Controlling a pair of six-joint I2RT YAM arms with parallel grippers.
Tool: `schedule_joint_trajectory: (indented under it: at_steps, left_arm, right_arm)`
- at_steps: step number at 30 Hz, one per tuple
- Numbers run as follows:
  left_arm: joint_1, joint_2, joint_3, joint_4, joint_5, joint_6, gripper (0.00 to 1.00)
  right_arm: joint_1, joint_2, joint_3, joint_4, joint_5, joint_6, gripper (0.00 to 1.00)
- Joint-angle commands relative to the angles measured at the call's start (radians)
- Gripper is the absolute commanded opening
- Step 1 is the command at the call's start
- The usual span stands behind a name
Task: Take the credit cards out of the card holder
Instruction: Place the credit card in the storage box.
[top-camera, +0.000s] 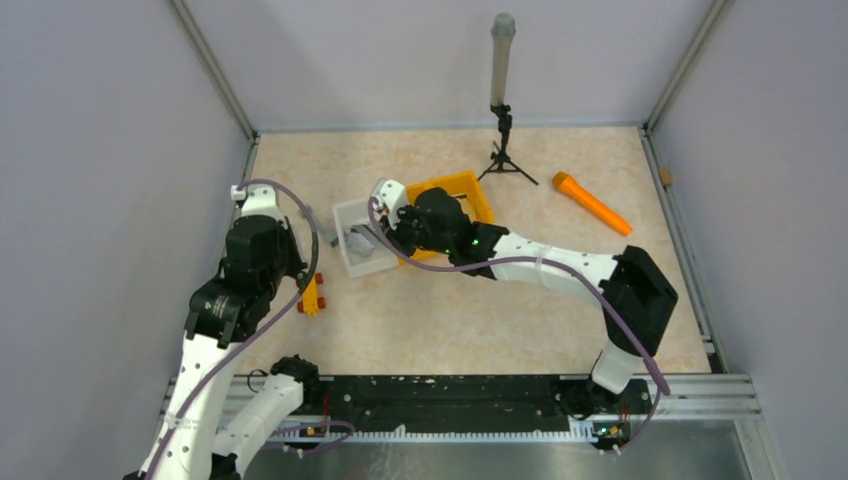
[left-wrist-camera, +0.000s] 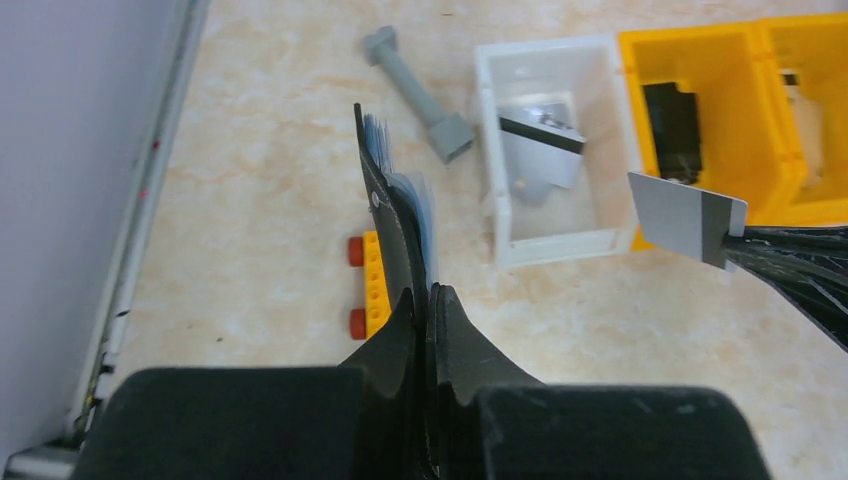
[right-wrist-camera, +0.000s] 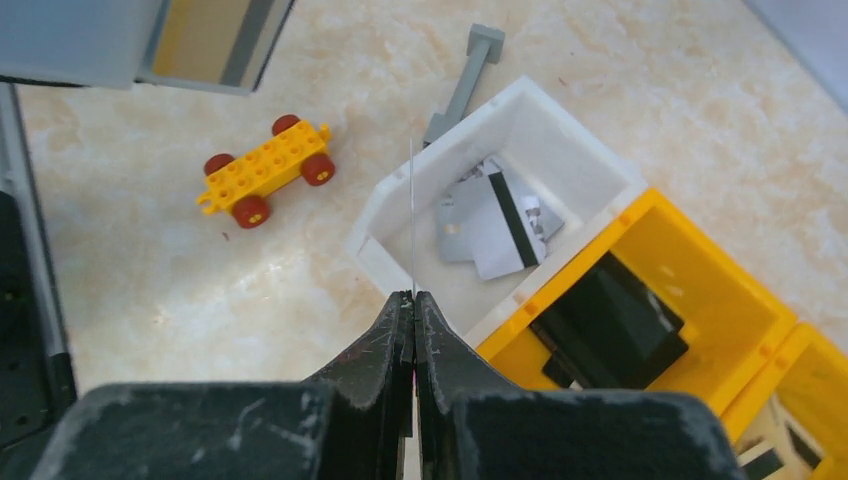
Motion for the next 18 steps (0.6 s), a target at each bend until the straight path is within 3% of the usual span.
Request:
schedule_joint_trajectory:
  at_steps: [1,12,18]
  left_arm:
    - [0.004,-0.027,0.018,-0.003,-0.182,0.016,0.0]
    - [0.004,-0.061,-0.043,0.024,-0.176,0.004,0.0]
    - [0.005,-0.057,-0.052,0.025,-0.184,0.009,0.0]
  right_arm:
    - [0.031,0.093,0.114,0.033,0.064,-0.253,0.0]
    - [0.088,0.344,0.33,0.018,0.3,-0.554,0.0]
    - [0.126,0.44,0.36,0.11,0.45,-0.703,0.0]
